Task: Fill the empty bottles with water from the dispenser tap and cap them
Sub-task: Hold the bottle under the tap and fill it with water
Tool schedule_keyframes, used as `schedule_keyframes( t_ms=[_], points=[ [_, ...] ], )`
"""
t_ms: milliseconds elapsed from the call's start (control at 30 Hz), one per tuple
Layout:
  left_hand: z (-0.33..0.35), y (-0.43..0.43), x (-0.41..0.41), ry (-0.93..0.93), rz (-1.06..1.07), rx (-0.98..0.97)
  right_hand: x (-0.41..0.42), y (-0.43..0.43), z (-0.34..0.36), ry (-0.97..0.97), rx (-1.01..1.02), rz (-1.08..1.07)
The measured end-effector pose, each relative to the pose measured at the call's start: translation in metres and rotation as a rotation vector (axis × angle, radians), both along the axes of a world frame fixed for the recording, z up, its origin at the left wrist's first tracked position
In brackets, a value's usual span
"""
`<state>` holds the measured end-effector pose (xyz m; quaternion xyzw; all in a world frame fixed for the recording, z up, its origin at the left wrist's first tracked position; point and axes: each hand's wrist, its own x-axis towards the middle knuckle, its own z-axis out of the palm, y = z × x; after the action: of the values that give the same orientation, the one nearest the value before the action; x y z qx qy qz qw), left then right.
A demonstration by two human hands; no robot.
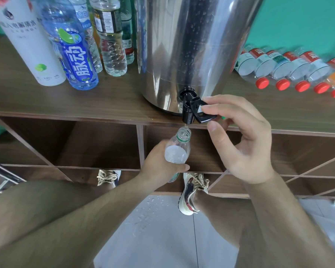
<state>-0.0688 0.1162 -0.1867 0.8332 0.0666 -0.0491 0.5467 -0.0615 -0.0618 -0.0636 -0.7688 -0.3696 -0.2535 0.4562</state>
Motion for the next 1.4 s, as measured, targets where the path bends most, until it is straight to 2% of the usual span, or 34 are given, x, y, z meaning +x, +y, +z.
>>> schedule_keyframes(
  t_ms=[1400],
  points=[
    [-0.0024,-0.0014,0.0013,-0.002,0.002,0.031,0.0018,0.0013,-0.0027,0.0,0.039,-0.018]
  ],
)
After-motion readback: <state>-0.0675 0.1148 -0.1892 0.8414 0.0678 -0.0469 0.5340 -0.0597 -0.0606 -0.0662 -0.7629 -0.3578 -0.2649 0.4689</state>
